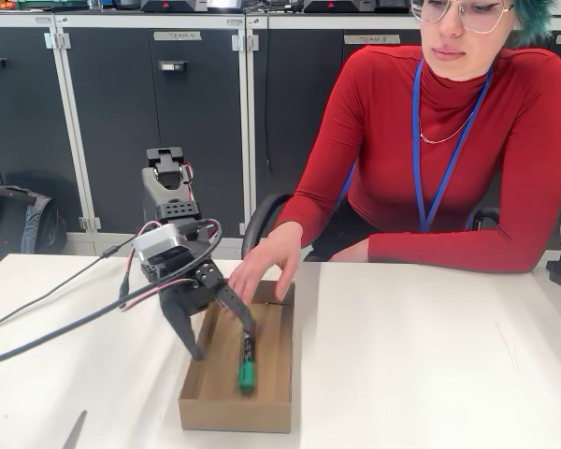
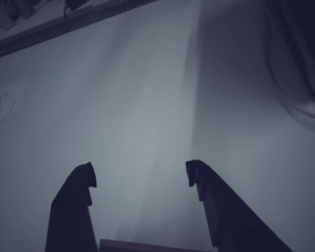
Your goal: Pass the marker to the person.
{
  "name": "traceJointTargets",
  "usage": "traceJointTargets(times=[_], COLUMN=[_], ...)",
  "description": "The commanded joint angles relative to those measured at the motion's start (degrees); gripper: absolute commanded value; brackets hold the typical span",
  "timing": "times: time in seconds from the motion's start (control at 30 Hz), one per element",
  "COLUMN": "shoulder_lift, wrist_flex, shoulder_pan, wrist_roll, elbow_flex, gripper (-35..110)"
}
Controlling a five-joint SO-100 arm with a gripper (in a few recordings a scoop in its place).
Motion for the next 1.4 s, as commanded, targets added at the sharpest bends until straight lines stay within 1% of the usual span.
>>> traceJointTargets(times=[0.0,0.2,0.37,0.43,0.67,0.93,1.07,1.37], shoulder_lift=[6.94,12.13,16.17,17.84,22.24,28.92,33.49,40.61], wrist_flex=[0.35,2.37,11.95,12.66,25.14,26.19,24.35,28.92], shoulder_pan=[2.20,6.50,8.96,9.49,11.07,11.25,10.55,8.44], wrist_roll=[-0.79,-2.20,-2.55,-2.99,-5.89,-8.35,-8.17,-7.12], elbow_flex=[0.88,6.94,8.00,10.11,12.39,22.50,29.36,37.53], gripper=[39,39,38,38,38,38,38,38])
